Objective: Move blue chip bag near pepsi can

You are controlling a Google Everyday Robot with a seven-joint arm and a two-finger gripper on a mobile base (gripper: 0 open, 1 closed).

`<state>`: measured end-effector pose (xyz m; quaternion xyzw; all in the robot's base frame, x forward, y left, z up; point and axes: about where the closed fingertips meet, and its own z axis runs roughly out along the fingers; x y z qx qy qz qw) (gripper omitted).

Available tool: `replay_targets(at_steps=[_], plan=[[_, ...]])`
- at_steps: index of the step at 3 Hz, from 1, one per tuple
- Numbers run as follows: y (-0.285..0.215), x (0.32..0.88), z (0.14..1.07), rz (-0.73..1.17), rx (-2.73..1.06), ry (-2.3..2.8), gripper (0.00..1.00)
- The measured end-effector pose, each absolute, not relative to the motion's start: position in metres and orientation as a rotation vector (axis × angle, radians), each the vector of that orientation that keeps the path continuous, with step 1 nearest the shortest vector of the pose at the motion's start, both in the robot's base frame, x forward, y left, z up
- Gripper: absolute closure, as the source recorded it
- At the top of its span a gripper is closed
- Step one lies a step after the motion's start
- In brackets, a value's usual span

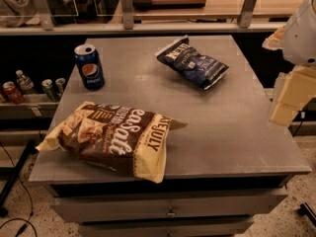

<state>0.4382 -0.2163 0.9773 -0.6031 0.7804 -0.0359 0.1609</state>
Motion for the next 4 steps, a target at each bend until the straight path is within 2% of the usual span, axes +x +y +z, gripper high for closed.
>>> replay_targets(at_steps=[2, 4], plan=[[-0.216, 0.445, 0.980, -0.123, -1.687, 2.231, 0.00], [-0.217, 0.524, 0.971, -0.137, -1.430, 2.289, 0.00]])
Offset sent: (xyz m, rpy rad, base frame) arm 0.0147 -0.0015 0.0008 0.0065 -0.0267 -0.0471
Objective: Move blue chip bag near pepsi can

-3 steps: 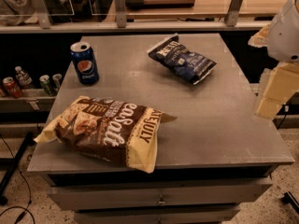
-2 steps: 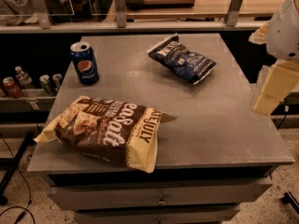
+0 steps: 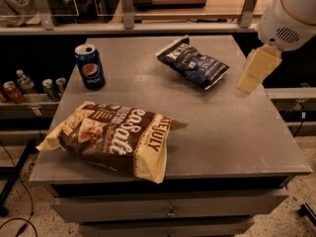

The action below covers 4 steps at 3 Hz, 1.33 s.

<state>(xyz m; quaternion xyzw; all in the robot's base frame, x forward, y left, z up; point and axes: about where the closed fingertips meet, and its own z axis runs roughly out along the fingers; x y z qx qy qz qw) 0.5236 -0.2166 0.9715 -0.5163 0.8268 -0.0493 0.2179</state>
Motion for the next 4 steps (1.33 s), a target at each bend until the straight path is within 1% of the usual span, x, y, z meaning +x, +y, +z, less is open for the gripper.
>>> replay_targets(at_steps=[1, 3, 4], plan=[[-0.205, 0.562, 0.953, -0.100, -1.255, 2.309, 0.00], [-0.202, 0.573, 0.958, -0.095, -1.181, 2.297, 0.00], [-0.189, 0.595, 0.955, -0.067, -1.140, 2.280, 0.00]])
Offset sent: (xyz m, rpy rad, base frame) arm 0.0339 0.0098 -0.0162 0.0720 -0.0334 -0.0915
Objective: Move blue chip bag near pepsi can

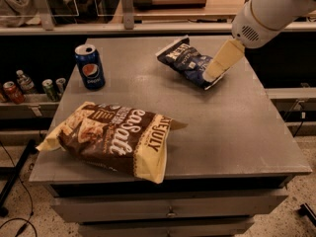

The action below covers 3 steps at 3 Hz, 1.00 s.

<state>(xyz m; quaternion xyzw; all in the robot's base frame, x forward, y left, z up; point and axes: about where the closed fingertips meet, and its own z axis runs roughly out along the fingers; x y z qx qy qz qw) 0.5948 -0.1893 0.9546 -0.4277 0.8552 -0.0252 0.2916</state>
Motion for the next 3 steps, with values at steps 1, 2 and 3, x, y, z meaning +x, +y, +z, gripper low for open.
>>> replay_targets(at_steps=[1, 2, 3], plan=[[-0.173, 0.622, 0.951, -0.039, -1.074, 2.271, 0.00], [-0.154, 0.642, 0.943, 0.010, -1.025, 2.289, 0.00], [-0.141, 0.655, 0.930, 0.035, -0.995, 2.318, 0.00]])
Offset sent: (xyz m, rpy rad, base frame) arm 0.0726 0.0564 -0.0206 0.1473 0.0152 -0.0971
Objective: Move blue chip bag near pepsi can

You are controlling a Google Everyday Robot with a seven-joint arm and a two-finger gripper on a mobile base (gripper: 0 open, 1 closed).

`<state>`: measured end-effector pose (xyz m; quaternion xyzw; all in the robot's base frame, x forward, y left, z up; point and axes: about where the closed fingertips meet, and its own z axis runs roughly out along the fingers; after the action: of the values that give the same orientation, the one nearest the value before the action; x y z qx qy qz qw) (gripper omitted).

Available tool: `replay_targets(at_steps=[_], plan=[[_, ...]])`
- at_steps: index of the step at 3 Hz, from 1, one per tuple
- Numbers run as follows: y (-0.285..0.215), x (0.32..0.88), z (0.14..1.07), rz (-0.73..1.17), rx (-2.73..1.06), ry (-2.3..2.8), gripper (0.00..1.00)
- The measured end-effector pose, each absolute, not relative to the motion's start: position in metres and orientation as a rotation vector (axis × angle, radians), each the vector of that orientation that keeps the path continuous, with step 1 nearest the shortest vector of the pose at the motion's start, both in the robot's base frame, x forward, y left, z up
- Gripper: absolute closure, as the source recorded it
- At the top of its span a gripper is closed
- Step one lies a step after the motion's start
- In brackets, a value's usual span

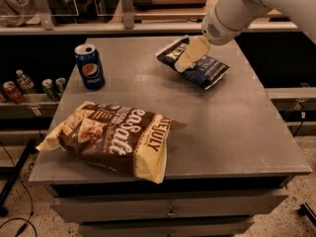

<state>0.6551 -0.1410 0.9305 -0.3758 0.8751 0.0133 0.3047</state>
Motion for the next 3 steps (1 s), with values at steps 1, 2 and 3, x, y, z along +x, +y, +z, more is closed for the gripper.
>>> replay_targets(at_steps=[1, 2, 3], plan=[[-0.137, 0.666, 0.912, 0.004, -0.966, 2.359, 0.00], [-0.141, 0.674, 0.897, -0.052, -0.934, 2.391, 0.00], [-0.147, 0.683, 0.880, -0.088, -0.899, 2.421, 0.00]])
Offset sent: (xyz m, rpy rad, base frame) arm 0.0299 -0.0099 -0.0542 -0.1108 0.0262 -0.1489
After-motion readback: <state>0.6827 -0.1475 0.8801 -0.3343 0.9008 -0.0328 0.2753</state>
